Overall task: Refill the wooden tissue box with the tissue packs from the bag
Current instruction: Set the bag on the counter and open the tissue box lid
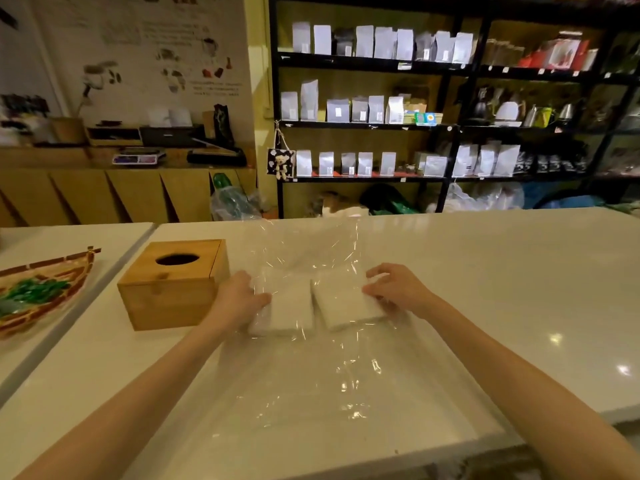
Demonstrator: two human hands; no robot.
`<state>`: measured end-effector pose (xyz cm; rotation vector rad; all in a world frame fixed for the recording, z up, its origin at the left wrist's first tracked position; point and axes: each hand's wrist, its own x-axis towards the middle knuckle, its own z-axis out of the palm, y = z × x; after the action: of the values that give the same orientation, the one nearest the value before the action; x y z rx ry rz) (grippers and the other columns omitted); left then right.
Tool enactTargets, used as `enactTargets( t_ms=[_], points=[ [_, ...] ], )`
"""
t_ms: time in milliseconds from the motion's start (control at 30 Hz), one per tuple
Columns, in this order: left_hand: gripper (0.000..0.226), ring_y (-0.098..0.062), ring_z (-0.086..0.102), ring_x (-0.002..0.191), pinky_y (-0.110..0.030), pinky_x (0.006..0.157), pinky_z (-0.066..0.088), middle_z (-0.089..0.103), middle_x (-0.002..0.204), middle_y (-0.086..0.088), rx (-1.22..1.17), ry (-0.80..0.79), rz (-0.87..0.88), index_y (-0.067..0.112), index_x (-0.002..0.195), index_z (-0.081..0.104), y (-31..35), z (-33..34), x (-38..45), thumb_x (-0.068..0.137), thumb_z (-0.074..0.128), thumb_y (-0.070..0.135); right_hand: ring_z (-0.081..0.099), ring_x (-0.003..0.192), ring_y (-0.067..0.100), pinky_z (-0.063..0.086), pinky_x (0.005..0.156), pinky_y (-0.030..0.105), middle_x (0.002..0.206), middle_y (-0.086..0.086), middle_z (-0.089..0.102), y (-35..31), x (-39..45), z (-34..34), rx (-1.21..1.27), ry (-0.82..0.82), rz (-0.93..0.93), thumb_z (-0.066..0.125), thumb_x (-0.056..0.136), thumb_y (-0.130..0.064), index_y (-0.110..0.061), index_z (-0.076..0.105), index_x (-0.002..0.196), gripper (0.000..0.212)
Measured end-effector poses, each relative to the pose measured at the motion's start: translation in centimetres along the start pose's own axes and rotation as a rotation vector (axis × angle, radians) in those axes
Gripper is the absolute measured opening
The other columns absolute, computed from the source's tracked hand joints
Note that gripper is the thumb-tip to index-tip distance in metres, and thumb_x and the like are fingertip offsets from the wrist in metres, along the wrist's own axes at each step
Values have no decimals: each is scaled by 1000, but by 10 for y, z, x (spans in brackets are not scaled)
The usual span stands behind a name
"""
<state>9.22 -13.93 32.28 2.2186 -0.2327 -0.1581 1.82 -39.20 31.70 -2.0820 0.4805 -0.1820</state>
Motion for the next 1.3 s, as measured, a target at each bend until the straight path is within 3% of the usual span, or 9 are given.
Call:
enactTargets(
  t_ms=[200, 400, 533, 700, 800, 867, 1067, 1200, 1300],
  points=[
    [74, -36, 40, 128, -39, 104, 36, 33, 144, -23, 399, -33, 67, 1, 144, 3, 2, 9, 12, 91, 50, 19, 57, 82, 21, 44, 64, 25, 93, 10, 63, 5, 21, 11, -64, 73, -73, 76, 72, -18, -10, 56, 115, 48],
    [41, -41, 21, 137, -44, 107, 30, 8, 152, -27, 757, 3, 229, 1, 129, 38, -5, 14, 11, 95, 37, 23, 52, 89, 19, 42, 78, 29, 109, 4, 54, 9, 24, 17, -147, 167, -123, 76, 73, -23, -16, 43, 129, 66],
    [37, -30, 29, 134, -41, 97, 39, 32, 145, -19, 812, 82, 373, -1, 118, 49, -15, 16, 18, 95, 34, 24, 51, 108, 25, 44, 90, 36, 120, 7, 56, 17, 17, 23, -334, 236, -245, 66, 81, -22, -18, 60, 115, 34],
    [37, -30, 45, 117, -35, 92, 38, 48, 122, -16, 668, -67, 407, -1, 113, 47, -20, 12, 16, 96, 32, 28, 55, 102, 28, 44, 86, 40, 104, 7, 69, 14, 14, 29, -546, 239, -285, 52, 89, -23, -22, 69, 101, 21],
    [59, -26, 16, 142, -32, 114, 16, 18, 154, -14, 575, -246, 325, 1, 143, 16, -19, 5, 9, 97, 26, 37, 60, 100, 26, 46, 87, 41, 103, 3, 72, 11, 14, 28, -536, 235, -264, 50, 89, -23, -23, 69, 99, 22],
    [67, -25, 1, 145, -35, 117, 6, -4, 157, -14, 555, -297, 258, 5, 146, -2, -21, 8, 4, 96, 23, 42, 60, 101, 26, 45, 89, 42, 105, 2, 72, 8, 15, 27, -564, 228, -241, 49, 89, -21, -22, 69, 100, 23],
    [64, -29, -8, 145, -45, 118, 1, -12, 155, -19, 524, -277, 178, 7, 146, -6, -21, 19, 5, 96, 19, 39, 59, 98, 30, 41, 86, 39, 105, 8, 67, -1, 13, 36, -684, 262, -177, 41, 89, -16, -13, 63, 99, 25],
    [58, -7, -19, 140, -35, 116, -12, -17, 156, -1, 435, -238, 457, 16, 146, -7, -12, -1, -13, 98, 21, 33, 59, 97, 28, 38, 87, 38, 104, 7, 68, -28, 5, 41, -788, 368, -304, 44, 90, -16, -11, 65, 99, 23],
    [53, 10, -4, 131, -18, 110, -2, 0, 149, 23, 286, -205, 605, 27, 145, 9, 3, -39, -29, 96, 27, 37, 62, 99, 23, 42, 89, 34, 107, 4, 70, -68, -8, 59, -621, 326, -555, 52, 89, -15, -12, 67, 104, 21]
  ],
)
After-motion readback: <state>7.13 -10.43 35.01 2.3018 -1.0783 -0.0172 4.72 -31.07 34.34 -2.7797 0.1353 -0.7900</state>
